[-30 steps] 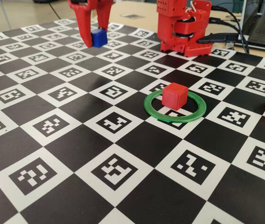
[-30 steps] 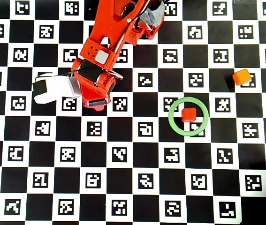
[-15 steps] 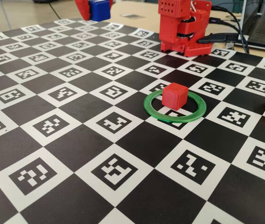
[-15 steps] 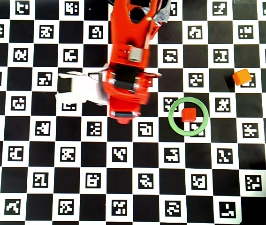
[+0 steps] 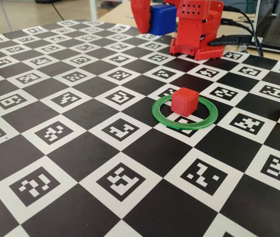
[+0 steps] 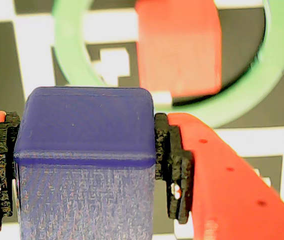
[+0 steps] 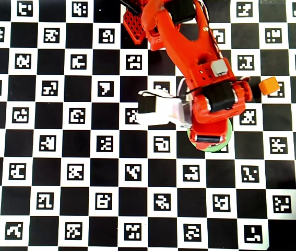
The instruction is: Grab the red cube then put it in the green circle then put the blue cube on top and finally the orange cube on top
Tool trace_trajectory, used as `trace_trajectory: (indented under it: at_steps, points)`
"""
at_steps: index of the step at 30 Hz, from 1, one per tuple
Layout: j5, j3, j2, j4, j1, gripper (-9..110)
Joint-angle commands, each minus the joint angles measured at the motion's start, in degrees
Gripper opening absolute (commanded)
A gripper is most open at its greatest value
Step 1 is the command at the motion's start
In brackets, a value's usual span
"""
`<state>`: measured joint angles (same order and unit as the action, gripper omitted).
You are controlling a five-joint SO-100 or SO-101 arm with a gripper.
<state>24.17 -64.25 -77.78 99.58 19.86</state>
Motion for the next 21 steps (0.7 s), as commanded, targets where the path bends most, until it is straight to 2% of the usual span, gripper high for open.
trace_trajectory:
  at_steps: [1,11,21]
  points:
    - [2.2,5.89,-1.58,3.96,2.2,13]
    - [3.52,6.77,1.32,2.02,4.39,12]
    - [2.81,-5.62,-3.16,-5.8,6.77,11]
